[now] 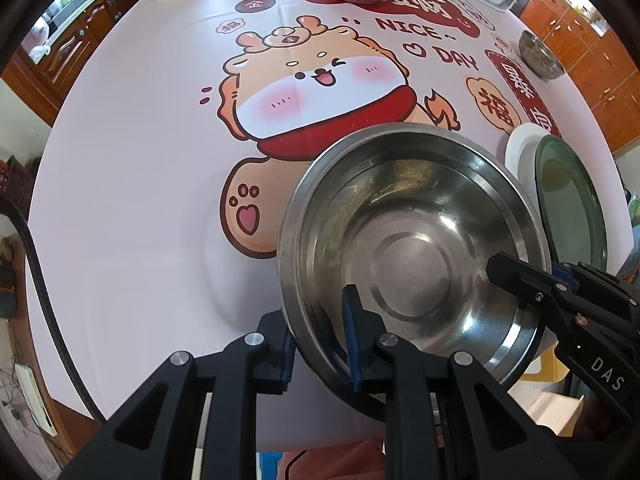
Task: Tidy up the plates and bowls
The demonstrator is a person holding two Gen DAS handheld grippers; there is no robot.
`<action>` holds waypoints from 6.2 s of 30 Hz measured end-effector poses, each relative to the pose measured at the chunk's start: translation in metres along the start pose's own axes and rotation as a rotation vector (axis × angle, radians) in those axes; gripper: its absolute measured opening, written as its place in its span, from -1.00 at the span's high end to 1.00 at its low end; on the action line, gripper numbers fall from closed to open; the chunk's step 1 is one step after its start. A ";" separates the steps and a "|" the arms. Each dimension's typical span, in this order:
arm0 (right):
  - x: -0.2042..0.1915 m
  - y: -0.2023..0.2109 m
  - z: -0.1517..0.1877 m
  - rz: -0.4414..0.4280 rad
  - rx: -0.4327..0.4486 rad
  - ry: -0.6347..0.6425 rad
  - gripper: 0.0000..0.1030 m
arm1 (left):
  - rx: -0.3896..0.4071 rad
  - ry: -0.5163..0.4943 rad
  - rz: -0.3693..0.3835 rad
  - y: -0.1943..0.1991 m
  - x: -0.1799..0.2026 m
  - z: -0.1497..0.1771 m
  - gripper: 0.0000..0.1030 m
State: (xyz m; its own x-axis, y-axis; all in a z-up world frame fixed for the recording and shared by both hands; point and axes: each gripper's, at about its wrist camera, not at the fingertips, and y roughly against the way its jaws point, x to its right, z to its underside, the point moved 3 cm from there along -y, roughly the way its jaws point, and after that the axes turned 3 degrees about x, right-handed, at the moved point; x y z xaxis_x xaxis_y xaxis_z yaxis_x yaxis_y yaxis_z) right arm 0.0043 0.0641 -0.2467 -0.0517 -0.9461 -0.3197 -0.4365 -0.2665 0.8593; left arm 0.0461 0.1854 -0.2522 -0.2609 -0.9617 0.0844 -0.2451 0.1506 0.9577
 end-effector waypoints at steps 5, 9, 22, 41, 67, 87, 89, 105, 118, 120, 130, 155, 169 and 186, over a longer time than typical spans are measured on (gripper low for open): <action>-0.005 0.001 0.003 0.018 0.011 0.012 0.41 | 0.005 -0.019 0.003 0.000 0.001 0.000 0.62; -0.006 0.005 0.002 0.036 0.032 0.014 0.21 | 0.021 -0.024 0.004 0.003 -0.001 0.001 0.60; -0.004 0.022 -0.005 0.056 0.099 0.021 -0.02 | 0.095 0.008 -0.013 0.023 -0.013 0.000 0.45; 0.032 0.061 -0.074 0.055 0.160 0.077 -0.24 | 0.246 0.087 -0.074 0.069 -0.010 -0.066 0.38; 0.079 0.045 -0.247 -0.044 0.195 0.145 -0.27 | 0.271 0.143 -0.200 0.077 0.019 -0.221 0.29; 0.105 -0.039 -0.340 -0.139 0.171 0.014 -0.28 | 0.270 0.225 -0.193 0.009 0.015 -0.326 0.26; 0.105 -0.048 -0.342 -0.141 0.162 0.011 -0.28 | 0.276 0.246 -0.173 -0.002 0.014 -0.330 0.26; 0.108 -0.103 -0.339 -0.217 0.114 -0.036 -0.28 | 0.242 0.329 -0.098 -0.066 0.006 -0.344 0.26; 0.115 -0.115 -0.335 -0.223 0.110 -0.083 -0.03 | 0.185 0.316 -0.099 -0.083 0.008 -0.343 0.26; 0.116 -0.115 -0.335 -0.224 0.108 -0.080 0.03 | 0.172 0.311 -0.100 -0.086 0.010 -0.341 0.26; 0.117 -0.113 -0.334 -0.245 0.109 -0.058 0.51 | 0.167 0.288 -0.088 -0.091 0.023 -0.337 0.56; 0.104 -0.078 -0.305 -0.239 0.075 0.025 0.74 | 0.151 0.306 -0.093 -0.060 0.037 -0.299 0.63; 0.079 -0.024 -0.264 -0.238 0.109 0.079 0.73 | 0.188 0.340 -0.067 -0.002 0.040 -0.248 0.63; 0.044 0.026 -0.212 -0.245 0.121 0.154 0.73 | 0.234 0.333 -0.056 0.054 0.038 -0.179 0.63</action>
State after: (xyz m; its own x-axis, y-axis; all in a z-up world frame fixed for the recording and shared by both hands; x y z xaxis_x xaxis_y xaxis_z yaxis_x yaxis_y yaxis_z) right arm 0.1807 -0.0235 -0.1540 0.2006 -0.8759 -0.4389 -0.5238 -0.4745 0.7075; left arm 0.1903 0.1165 -0.1477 0.0662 -0.9857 0.1548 -0.4662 0.1066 0.8782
